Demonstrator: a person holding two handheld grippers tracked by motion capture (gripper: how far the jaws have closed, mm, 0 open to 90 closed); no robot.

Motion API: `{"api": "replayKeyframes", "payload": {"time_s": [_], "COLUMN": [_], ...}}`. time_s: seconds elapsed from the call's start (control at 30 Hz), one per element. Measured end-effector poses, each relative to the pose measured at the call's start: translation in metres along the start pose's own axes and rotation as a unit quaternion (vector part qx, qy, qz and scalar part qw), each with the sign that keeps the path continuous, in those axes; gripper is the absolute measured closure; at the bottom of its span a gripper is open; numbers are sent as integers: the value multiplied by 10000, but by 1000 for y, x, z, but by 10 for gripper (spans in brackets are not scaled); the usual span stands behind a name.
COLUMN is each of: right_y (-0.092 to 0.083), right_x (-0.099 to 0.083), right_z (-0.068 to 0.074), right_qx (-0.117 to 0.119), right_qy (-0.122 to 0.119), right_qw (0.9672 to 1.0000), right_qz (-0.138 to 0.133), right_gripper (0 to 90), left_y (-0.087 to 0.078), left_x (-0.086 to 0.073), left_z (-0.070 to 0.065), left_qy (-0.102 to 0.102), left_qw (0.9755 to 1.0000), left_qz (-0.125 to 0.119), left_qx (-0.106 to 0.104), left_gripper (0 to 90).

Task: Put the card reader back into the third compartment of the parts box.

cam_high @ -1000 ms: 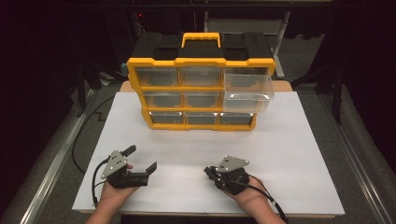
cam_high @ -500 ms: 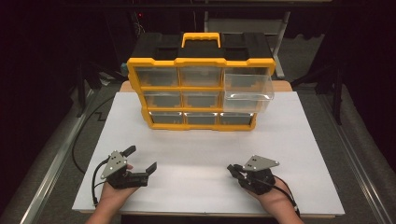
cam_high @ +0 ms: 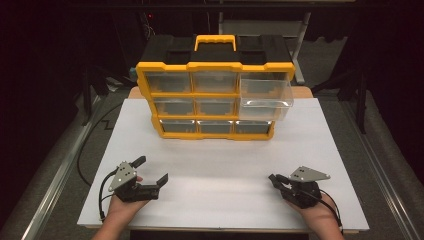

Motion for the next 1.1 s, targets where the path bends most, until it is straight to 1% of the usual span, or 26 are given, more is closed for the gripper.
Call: {"api": "replayKeyframes", "payload": {"time_s": [0.13,0.23,0.37,0.47,0.53,0.6,0.73,0.8,0.83,0.9,0.97,1.07,1.1], "right_y": [-9,-11,-9,-7,-6,-5,1,4,5,7,7,9,9], "right_x": [-6,-7,-4,-2,2,7,18,23,25,29,31,34,36], "right_z": [-9,-10,-7,-6,-3,1,1,0,0,-2,-4,-8,-9], "right_qx": [-110,-130,-86,9,86,100,156,203,238,299,364,371,393], "right_qy": [120,146,51,50,19,-52,-157,-201,-215,-258,-244,-335,-329], "right_qw": [9999,9998,9999,10000,9999,9999,9998,9995,9992,9987,9980,9964,9960], "right_qz": [-35,-70,-77,-83,-122,-89,24,164,223,319,449,683,738], "right_gripper": [742,742,742,742,742,742,742,742,742,741,742,742,742], "left_y": [-1,-1,-1,-1,-1,-1,1,2,1,1,0,0,0], "left_x": [0,0,0,0,1,1,0,0,0,0,0,0,0], "left_z": [0,1,1,1,1,1,0,-1,-1,-1,0,1,1], "left_qy": [-8,-17,-10,-14,-23,-29,-31,-23,11,5,-3,9,-10], "left_qw": [10000,10000,10000,10000,10000,10000,10000,10000,10000,10000,10000,10000,10000], "left_qz": [-2,-12,-4,-12,-18,-10,39,48,59,22,17,21,11], "left_qx": [14,35,48,45,40,51,14,15,11,15,7,9,-6], "left_gripper": [3,3,3,3,3,3,3,3,3,3,3,3,3]}}
Point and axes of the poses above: each handheld gripper's, and its own axes: y roughly forward along the jaws, x roughly out of its top, z roughly to its left, the point moved 4 cm from there along y, roughly forward along the jaws, and after that the axes turned 8 degrees about -y, right-handed, at the moved point
